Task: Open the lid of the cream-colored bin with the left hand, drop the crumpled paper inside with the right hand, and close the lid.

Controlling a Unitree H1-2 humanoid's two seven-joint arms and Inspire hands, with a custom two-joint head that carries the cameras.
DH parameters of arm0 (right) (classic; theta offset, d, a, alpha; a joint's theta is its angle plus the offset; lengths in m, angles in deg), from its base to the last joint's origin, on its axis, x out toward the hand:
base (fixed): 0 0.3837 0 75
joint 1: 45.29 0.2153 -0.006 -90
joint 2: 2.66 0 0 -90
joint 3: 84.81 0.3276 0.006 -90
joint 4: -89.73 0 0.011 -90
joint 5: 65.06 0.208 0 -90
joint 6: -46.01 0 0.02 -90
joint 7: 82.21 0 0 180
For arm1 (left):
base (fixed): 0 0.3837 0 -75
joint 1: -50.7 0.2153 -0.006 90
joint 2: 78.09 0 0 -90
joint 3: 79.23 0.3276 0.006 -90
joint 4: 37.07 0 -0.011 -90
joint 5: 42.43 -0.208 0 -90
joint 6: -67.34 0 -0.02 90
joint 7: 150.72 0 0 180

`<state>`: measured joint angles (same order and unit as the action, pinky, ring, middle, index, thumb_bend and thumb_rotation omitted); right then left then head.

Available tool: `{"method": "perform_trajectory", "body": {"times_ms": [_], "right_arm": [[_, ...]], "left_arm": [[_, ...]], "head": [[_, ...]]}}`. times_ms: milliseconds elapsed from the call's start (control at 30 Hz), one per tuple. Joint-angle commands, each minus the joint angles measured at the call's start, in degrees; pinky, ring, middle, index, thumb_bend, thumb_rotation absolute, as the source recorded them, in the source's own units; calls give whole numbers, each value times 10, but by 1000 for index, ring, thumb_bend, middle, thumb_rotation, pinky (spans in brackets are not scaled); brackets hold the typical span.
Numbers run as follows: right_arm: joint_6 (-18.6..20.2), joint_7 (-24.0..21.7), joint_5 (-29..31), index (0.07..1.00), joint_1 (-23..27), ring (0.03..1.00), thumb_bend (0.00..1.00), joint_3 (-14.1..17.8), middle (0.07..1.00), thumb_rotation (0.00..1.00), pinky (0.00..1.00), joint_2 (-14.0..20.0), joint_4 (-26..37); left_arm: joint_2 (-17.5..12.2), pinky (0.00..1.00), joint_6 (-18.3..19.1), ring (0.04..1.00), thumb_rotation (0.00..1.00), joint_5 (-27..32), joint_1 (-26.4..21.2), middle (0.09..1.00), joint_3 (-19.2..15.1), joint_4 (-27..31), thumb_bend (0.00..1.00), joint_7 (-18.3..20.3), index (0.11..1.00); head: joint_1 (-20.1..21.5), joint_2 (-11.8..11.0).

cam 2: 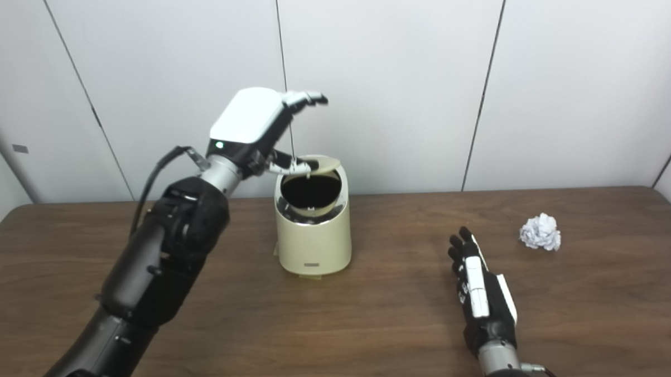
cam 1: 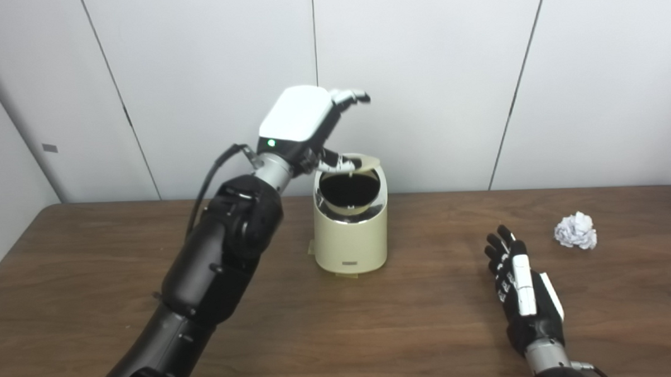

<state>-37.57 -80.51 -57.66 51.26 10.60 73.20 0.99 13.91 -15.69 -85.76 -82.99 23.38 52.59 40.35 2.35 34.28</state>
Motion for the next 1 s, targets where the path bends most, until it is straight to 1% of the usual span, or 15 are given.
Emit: {"method": "perform_trajectory", "body": {"times_ms": [0, 33, 100, 200, 267, 333, 467, 500, 567, 600, 667, 700, 767, 833, 967], "right_arm": [[-26, -5, 4, 956, 17, 946, 704, 3, 950, 921, 1000, 3, 11], [-21, -8, 19, 955, 17, 946, 704, 8, 950, 914, 1000, -1, 13], [-11, -10, 40, 954, 16, 952, 714, 16, 947, 886, 1000, -6, 19], [2, -14, 61, 965, 16, 959, 721, 22, 954, 892, 1000, -4, 27], [10, -15, 73, 966, 17, 966, 734, 25, 957, 880, 1000, -1, 31], [21, -18, 90, 971, 18, 975, 731, 29, 961, 886, 1000, 3, 38], [42, -21, 120, 969, 17, 983, 702, 41, 964, 898, 1000, 4, 56], [45, -21, 123, 967, 17, 986, 705, 43, 964, 894, 1000, 6, 58], [50, -22, 132, 965, 17, 989, 708, 48, 967, 874, 1000, 8, 64], [51, -25, 141, 965, 17, 992, 711, 52, 971, 862, 1000, 10, 64], [55, -30, 164, 973, 18, 999, 711, 62, 981, 847, 1000, 12, 67], [54, -34, 173, 976, 17, 1000, 708, 65, 983, 850, 1000, 14, 68], [55, -37, 179, 981, 17, 1000, 702, 69, 987, 862, 1000, 18, 71], [54, -39, 183, 977, 17, 1000, 708, 71, 987, 853, 1000, 25, 71], [47, -45, 180, 967, 27, 1000, 715, 77, 999, 807, 1000, 48, 59]], "left_arm": [[1, 684, 8, 784, 132, 30, -1, 820, -19, 26, 631, -5, 822], [-1, 692, 15, 789, 130, 39, 16, 820, -29, 35, 622, -7, 821], [2, 706, 26, 796, 69, 48, 40, 811, -41, 48, 633, -14, 824], [20, 696, 42, 795, 25, 72, 92, 816, -63, 67, 623, -32, 825], [35, 716, 45, 807, 11, 101, 131, 830, -78, 80, 585, -41, 830], [52, 745, 42, 816, 2, 124, 176, 839, -87, 88, 526, -53, 831], [84, 724, 9, 798, 0, 168, 261, 824, -96, 79, 445, -88, 824], [93, 721, 8, 794, 44, 183, 276, 826, -101, 79, 417, -94, 828], [110, 714, 14, 795, 233, 226, 303, 836, -112, 81, 378, -92, 854], [115, 754, 22, 824, 373, 252, 314, 859, -119, 84, 366, -83, 887], [120, 885, 36, 936, 651, 310, 331, 945, -135, 86, 416, -64, 972], [122, 942, 38, 968, 714, 333, 338, 972, -141, 86, 442, -58, 986], [124, 988, 48, 994, 818, 361, 347, 995, -148, 88, 510, -55, 998], [128, 998, 48, 999, 855, 380, 354, 999, -152, 88, 532, -57, 1000], [127, 1000, 29, 1000, 878, 402, 367, 1000, -158, 77, 552, -68, 1000]], "head": [[2, 0], [8, -1], [11, -1], [14, 0], [20, -1], [27, 3], [35, 6], [35, 6], [38, 9], [38, 10], [43, 12], [45, 13], [47, 15], [53, 19], [61, 23]]}}
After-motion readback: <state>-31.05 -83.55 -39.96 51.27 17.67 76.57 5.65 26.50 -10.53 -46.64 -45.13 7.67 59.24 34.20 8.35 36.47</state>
